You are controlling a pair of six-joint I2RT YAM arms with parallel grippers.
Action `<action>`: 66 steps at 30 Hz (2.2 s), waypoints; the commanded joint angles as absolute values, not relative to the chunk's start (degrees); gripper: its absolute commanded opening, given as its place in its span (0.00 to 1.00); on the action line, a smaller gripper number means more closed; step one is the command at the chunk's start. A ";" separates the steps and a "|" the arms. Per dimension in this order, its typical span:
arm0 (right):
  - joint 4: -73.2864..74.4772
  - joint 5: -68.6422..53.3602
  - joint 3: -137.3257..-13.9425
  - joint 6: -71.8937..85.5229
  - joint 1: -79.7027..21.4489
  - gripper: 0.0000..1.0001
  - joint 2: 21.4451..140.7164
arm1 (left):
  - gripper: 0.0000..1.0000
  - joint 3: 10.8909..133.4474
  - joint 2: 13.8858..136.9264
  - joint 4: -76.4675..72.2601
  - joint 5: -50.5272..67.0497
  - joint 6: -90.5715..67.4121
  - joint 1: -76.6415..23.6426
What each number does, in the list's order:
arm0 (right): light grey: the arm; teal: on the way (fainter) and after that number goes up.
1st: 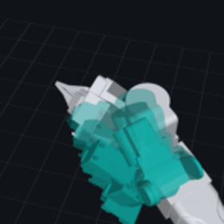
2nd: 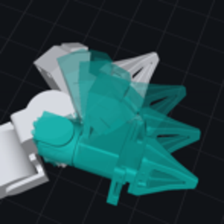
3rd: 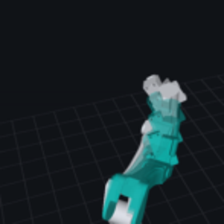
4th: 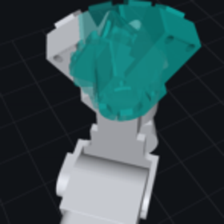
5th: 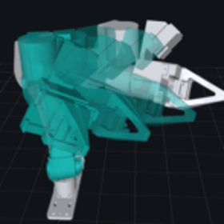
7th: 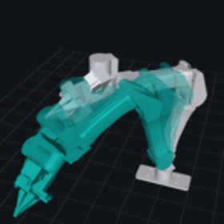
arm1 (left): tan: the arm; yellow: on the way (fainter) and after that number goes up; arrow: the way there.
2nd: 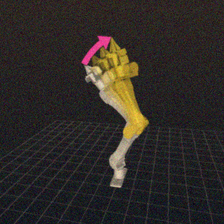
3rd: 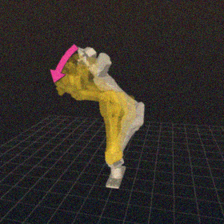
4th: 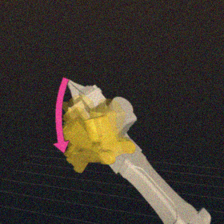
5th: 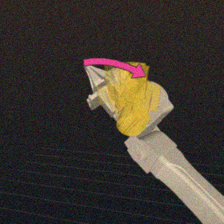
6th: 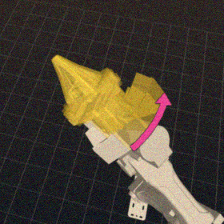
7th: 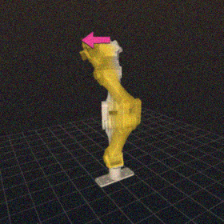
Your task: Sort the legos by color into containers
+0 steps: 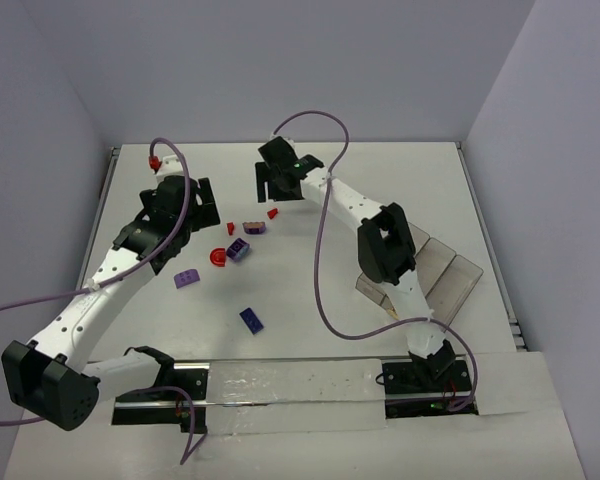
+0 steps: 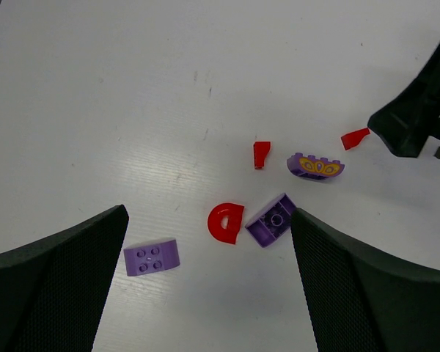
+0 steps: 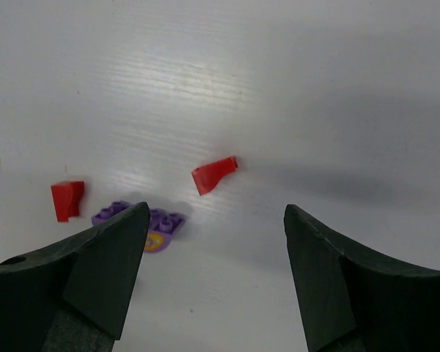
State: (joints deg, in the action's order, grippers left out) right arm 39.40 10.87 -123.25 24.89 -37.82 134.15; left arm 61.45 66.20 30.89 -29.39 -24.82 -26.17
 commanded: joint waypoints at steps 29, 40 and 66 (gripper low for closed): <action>46.21 19.45 -133.78 27.16 -39.76 0.74 145.29 | 0.99 61.45 64.37 31.66 -30.22 -24.80 -26.46; 44.91 21.62 -128.49 25.93 -40.61 0.55 141.77 | 0.99 61.35 63.81 31.90 -29.88 -25.14 -26.46; 47.15 26.30 -134.14 30.57 -39.31 0.70 147.08 | 0.99 61.42 63.67 32.09 -31.03 -23.65 -26.46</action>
